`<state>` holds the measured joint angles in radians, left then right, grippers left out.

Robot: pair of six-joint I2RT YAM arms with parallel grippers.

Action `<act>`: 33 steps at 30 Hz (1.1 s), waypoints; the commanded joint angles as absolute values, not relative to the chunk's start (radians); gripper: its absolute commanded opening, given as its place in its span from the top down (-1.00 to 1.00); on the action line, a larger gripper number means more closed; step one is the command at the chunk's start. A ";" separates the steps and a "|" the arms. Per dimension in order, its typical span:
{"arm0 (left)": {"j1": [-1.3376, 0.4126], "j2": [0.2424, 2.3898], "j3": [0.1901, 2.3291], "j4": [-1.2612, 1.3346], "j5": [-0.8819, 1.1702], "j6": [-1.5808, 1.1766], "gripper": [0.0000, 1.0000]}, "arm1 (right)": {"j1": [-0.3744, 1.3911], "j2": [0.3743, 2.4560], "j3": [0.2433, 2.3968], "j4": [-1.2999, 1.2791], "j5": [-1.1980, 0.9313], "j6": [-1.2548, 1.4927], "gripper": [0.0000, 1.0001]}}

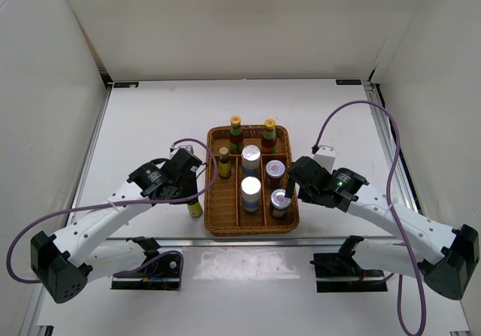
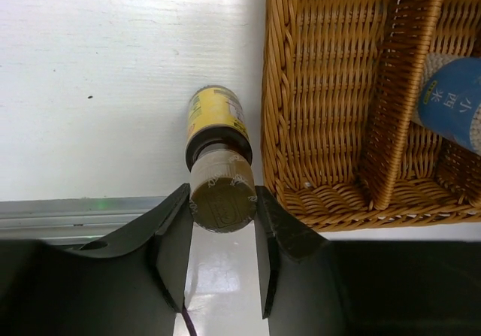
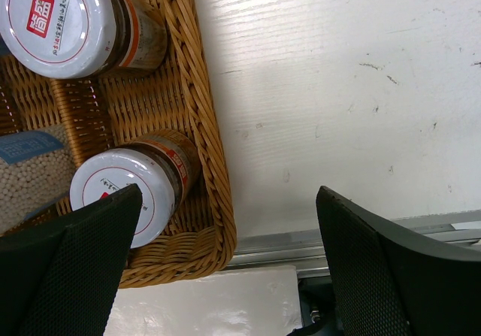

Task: Organize the condiment bottles

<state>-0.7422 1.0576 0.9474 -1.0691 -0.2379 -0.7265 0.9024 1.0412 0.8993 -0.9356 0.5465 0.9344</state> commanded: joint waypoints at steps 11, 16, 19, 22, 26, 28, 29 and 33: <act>-0.830 1.069 1.182 -1.109 -0.383 -0.718 0.79 | 0.897 1.032 0.907 -0.920 0.555 0.933 -1.00; -0.864 1.132 1.293 -1.114 -0.408 -0.706 0.79 | 0.897 1.041 0.907 -0.920 0.555 0.933 -1.00; -0.887 1.175 1.304 -1.054 -0.376 -0.697 0.79 | 0.897 1.042 0.907 -0.920 0.555 0.933 -1.00; -0.910 1.209 1.278 -1.000 -0.362 -0.696 0.79 | 0.897 1.042 0.907 -0.920 0.555 0.933 -1.00; -0.919 1.268 1.256 -0.950 -0.342 -0.706 0.79 | 0.897 1.031 0.907 -0.920 0.555 0.933 -1.00; -0.930 1.278 1.247 -0.939 -0.333 -0.706 0.79 | 0.888 1.031 0.907 -0.920 0.555 0.933 -1.00; -0.930 1.290 1.247 -0.927 -0.333 -0.706 0.79 | 0.888 1.031 0.907 -0.920 0.555 0.933 -1.00; -0.939 1.313 1.213 -0.904 -0.333 -0.715 0.73 | 0.888 1.031 0.907 -0.920 0.555 0.933 -1.00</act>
